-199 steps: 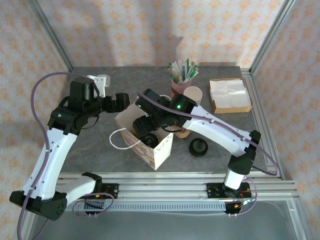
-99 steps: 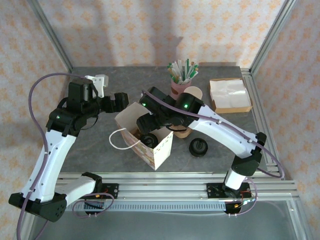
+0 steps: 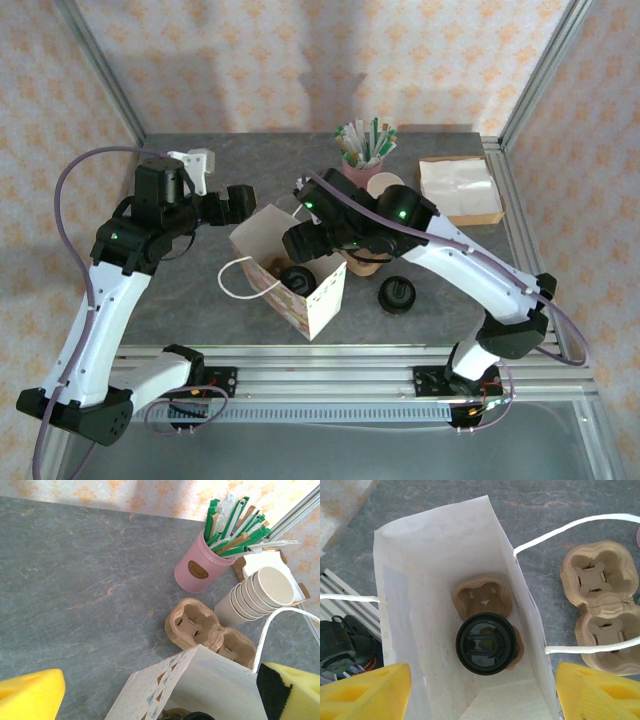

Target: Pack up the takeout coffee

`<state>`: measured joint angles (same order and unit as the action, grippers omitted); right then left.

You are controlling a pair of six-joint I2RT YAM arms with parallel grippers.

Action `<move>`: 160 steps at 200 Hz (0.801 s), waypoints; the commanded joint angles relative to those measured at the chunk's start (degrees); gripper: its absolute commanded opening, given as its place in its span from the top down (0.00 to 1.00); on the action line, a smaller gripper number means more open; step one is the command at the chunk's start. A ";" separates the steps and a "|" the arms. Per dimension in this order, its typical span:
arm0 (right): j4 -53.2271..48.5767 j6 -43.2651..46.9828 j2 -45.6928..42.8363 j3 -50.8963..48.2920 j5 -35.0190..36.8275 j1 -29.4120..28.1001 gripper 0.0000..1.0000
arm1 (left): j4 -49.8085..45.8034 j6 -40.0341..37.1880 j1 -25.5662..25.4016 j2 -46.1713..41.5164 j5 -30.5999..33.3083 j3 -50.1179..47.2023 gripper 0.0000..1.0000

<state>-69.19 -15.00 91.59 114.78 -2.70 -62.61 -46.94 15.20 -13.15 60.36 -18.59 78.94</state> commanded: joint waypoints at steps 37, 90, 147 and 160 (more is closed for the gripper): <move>3.59 -0.68 -4.75 0.62 2.79 -0.40 0.25 | 0.75 0.61 -0.52 -1.00 2.37 -0.19 0.00; 7.17 -0.88 -8.98 -1.40 4.87 -0.36 0.27 | 0.62 0.53 -0.53 -0.94 3.28 -0.27 0.00; 9.05 -0.41 -13.54 -3.91 11.80 -0.41 0.28 | 0.53 0.43 -0.54 -1.21 4.16 -0.32 0.00; 9.54 -0.14 -14.84 -4.72 14.04 -0.41 0.28 | 0.60 0.53 -0.53 -1.27 4.24 -0.27 0.00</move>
<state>-61.67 -15.44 79.68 111.57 4.84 -62.61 -46.94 15.18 -13.15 60.36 -15.97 78.91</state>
